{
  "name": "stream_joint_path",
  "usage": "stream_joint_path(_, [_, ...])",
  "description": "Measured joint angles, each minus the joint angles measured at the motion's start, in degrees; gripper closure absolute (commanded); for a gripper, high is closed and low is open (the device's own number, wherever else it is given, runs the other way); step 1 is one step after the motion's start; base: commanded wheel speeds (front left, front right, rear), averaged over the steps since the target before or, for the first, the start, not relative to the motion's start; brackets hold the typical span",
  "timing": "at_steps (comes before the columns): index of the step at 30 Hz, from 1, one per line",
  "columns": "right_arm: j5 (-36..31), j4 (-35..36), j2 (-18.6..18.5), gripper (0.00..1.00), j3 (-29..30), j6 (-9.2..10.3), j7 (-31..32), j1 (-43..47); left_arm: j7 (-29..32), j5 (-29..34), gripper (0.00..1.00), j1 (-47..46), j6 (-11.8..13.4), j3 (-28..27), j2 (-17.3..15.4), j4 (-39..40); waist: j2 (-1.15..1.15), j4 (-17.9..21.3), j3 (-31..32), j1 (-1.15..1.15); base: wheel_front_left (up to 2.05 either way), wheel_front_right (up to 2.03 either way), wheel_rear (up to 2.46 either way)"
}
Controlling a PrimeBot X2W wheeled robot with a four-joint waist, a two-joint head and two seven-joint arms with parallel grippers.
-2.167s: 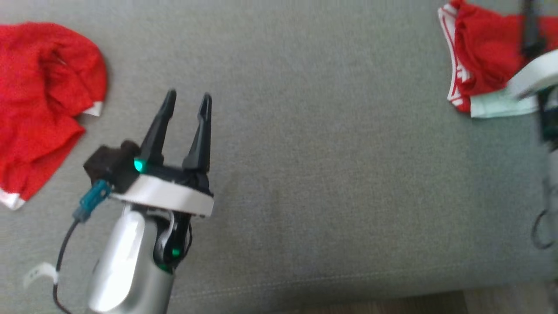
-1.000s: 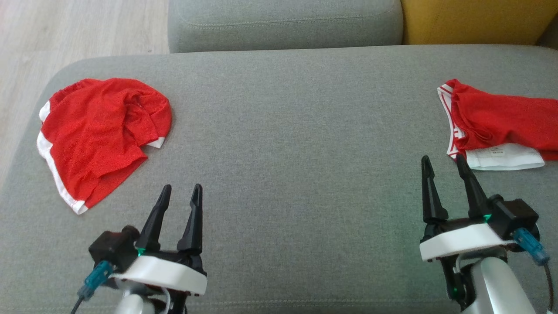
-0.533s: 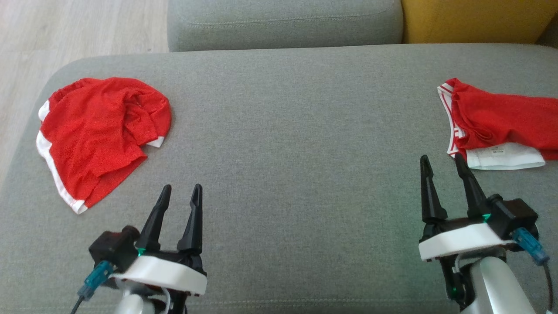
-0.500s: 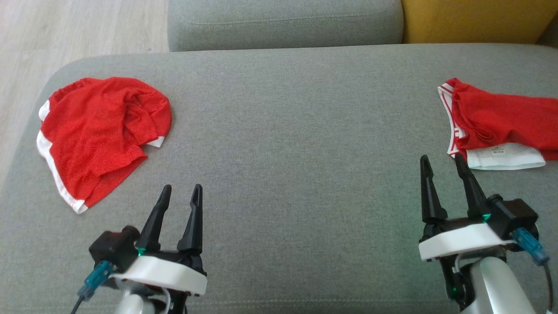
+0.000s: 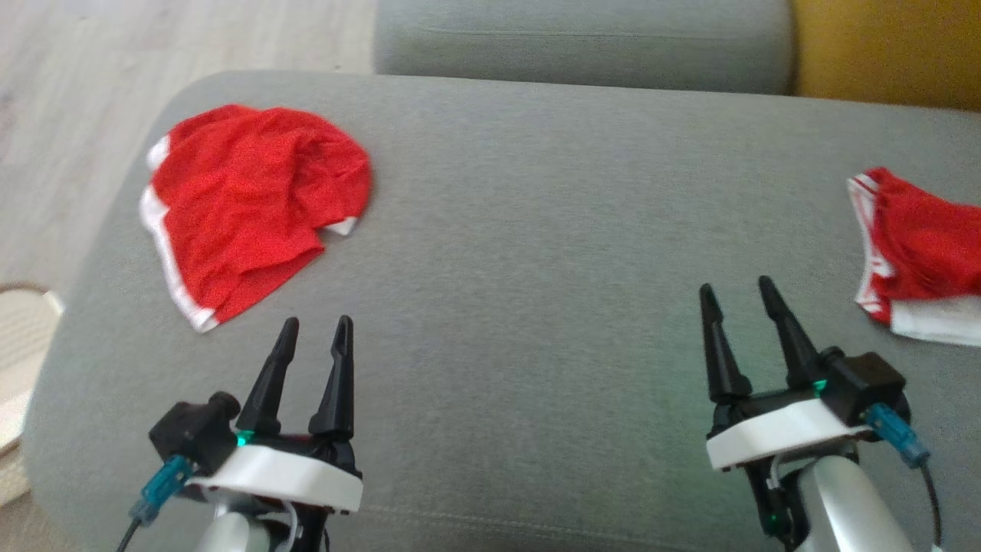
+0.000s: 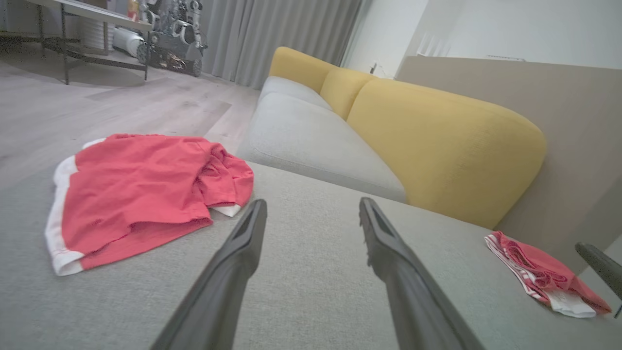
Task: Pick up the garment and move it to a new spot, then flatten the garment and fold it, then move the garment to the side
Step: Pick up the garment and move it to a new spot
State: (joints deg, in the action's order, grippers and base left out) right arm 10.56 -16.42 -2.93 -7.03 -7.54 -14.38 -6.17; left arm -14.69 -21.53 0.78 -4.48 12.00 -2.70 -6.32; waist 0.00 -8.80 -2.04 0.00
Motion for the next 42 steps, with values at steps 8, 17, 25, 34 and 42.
stream_joint_path(8, [-0.33, -0.79, 0.02, 0.0, -3.36, 0.0, 0.0, -0.04, -0.01, 0.0, 0.0, -0.02, 0.53, -1.55, -0.02, 0.69, 0.0, -7.52, 0.03, 0.0, 0.0, 0.0, 0.0])
stream_joint_path(17, [0.64, -0.94, 0.05, 0.0, -5.12, 0.0, 0.0, 0.02, 0.0, -0.22, 0.0, 1.25, 0.88, -4.57, -0.03, 0.79, 0.0, -13.32, 1.19, 0.0, 0.0, 0.0, 0.0])
stream_joint_path(25, [1.54, -1.16, 0.07, 0.0, -6.05, 0.0, 0.0, 0.03, 0.0, -0.22, 0.0, 2.16, 0.48, -5.17, -0.05, 0.85, 0.0, -15.51, 1.68, 0.0, 0.0, 0.0, 0.0])
stream_joint_path(34, [1.48, -1.36, 0.07, 0.0, -6.32, 0.0, 0.0, 0.02, 0.0, -0.22, 0.0, 2.12, 0.49, -6.0, -0.03, 1.47, 0.0, -14.58, 0.75, 0.0, 0.0, 0.0, 0.0])
stream_joint_path(42, [0.12, -0.63, -0.79, 0.0, -5.0, 0.0, 0.0, -0.59, 0.0, 1.41, 0.0, -2.41, 0.44, -9.45, 0.02, -1.42, 0.0, -13.08, -3.2, 0.0, 0.0, 0.0, 0.0])
